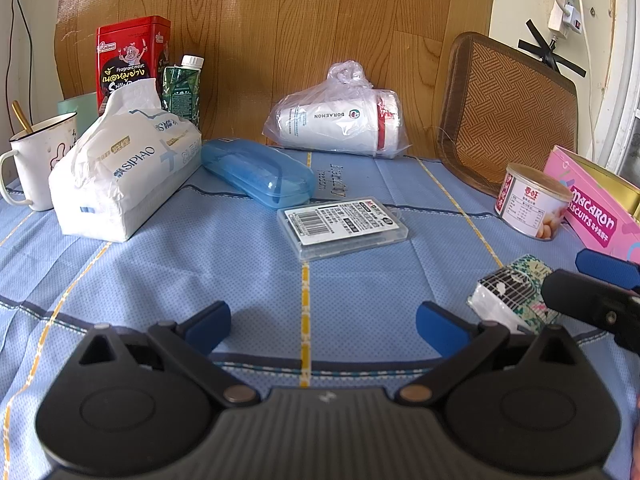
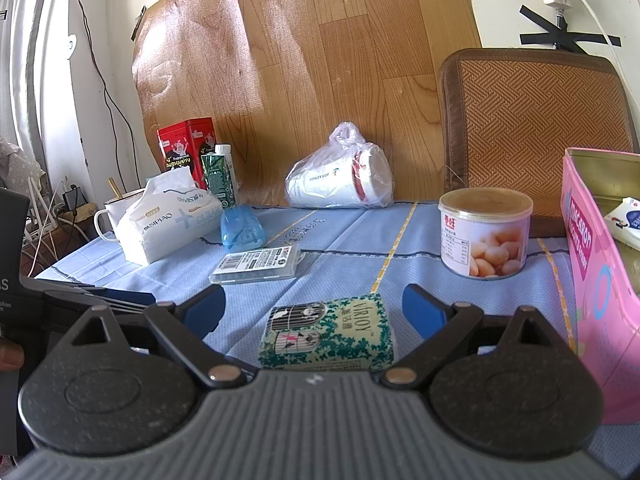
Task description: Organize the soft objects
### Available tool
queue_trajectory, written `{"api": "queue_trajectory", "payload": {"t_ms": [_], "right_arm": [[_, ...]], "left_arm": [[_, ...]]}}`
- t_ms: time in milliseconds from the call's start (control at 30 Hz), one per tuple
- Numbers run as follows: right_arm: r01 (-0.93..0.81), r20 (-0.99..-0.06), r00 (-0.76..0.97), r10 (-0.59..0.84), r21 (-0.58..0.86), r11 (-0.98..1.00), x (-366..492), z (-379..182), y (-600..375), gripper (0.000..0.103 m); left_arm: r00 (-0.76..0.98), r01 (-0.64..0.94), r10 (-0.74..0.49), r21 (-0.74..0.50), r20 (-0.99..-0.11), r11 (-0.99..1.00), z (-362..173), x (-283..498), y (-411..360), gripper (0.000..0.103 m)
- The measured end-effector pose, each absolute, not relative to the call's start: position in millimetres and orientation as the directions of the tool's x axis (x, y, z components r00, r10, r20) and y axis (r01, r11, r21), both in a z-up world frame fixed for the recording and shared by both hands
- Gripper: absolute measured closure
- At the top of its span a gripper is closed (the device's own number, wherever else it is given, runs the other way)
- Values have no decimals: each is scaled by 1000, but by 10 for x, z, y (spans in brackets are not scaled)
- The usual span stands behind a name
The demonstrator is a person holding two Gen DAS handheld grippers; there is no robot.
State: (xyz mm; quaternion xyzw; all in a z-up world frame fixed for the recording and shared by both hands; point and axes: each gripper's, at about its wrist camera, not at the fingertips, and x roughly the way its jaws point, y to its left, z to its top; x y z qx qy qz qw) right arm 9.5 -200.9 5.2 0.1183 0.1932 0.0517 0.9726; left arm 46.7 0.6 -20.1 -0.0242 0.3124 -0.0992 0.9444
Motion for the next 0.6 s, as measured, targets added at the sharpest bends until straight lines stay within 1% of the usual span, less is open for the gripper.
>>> {"api": "queue_trajectory", "payload": {"t_ms": [600], "right_arm": [[-56, -362, 920, 147, 251, 966, 93, 49, -2012, 6]], "left_arm": [[785, 144, -176, -102, -594, 984, -224, 502, 28, 1]]}}
